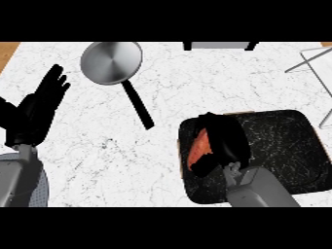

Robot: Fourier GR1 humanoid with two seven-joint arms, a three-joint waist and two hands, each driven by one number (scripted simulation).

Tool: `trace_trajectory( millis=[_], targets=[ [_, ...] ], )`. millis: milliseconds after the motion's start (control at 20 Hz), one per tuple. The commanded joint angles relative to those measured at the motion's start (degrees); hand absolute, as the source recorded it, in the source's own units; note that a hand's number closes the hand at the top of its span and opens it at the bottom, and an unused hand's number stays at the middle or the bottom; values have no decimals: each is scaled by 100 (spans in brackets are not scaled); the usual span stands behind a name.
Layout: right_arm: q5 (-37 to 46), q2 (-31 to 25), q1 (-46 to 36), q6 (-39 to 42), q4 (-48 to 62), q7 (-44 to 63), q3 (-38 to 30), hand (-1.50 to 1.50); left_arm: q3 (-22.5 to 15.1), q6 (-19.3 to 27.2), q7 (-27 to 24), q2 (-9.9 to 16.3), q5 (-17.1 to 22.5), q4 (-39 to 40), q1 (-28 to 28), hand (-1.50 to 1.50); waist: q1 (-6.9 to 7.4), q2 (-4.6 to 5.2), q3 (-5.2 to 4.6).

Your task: Pick the sweet potato from the tray and place it in the tiered shelf

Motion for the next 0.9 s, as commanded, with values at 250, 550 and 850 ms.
trace_trajectory(
  millis=[250, 550, 850],
  targets=[
    [390, 368, -634, -571, -1860, 684, -718, 150, 199, -137, 36, 141, 117, -35, 47, 0, -90, -13, 6],
    [631, 260, -1313, 45, -2388, 1431, -1409, 150, 201, -51, 133, 91, -17, -5, -159, 0, -45, 8, 8],
    [7, -716, -1922, 698, -2100, 1196, -2932, 150, 236, -162, -101, 41, 13, -102, 153, 0, -14, 23, 8]
  ],
)
